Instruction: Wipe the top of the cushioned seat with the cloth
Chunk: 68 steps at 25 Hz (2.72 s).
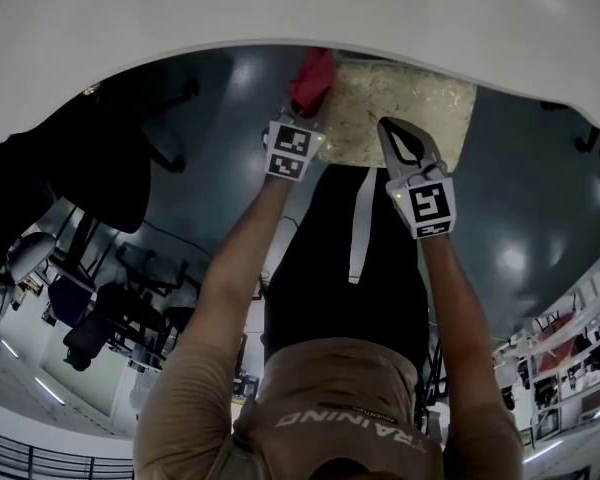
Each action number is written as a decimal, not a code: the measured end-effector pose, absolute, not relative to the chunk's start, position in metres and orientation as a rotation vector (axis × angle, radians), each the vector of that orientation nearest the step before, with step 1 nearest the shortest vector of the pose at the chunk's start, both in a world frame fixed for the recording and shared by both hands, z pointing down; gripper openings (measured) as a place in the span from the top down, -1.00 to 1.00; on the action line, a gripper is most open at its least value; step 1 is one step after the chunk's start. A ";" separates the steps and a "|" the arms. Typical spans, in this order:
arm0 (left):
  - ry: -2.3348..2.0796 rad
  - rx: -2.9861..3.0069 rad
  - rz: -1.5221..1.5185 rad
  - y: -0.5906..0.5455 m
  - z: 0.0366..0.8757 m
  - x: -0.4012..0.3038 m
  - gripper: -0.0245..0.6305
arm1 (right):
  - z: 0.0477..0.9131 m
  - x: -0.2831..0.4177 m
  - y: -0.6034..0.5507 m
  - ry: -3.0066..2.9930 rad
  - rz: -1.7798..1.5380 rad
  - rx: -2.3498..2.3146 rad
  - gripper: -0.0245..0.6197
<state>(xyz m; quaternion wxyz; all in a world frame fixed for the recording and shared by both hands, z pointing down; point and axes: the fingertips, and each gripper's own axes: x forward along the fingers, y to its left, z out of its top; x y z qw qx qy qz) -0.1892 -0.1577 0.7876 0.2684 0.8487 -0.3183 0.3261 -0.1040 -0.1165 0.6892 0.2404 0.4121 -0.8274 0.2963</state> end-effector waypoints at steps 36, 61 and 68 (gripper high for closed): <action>-0.815 2.318 1.036 -0.136 0.794 -0.027 0.81 | 0.691 0.061 -0.072 -2.243 0.890 1.280 0.92; -0.626 2.326 1.069 -0.081 0.805 0.175 0.81 | 0.709 0.221 -0.029 -2.180 0.949 1.407 0.92; -0.517 2.364 1.073 -0.057 0.797 0.211 0.81 | 0.712 0.262 -0.016 -2.146 0.961 1.441 0.92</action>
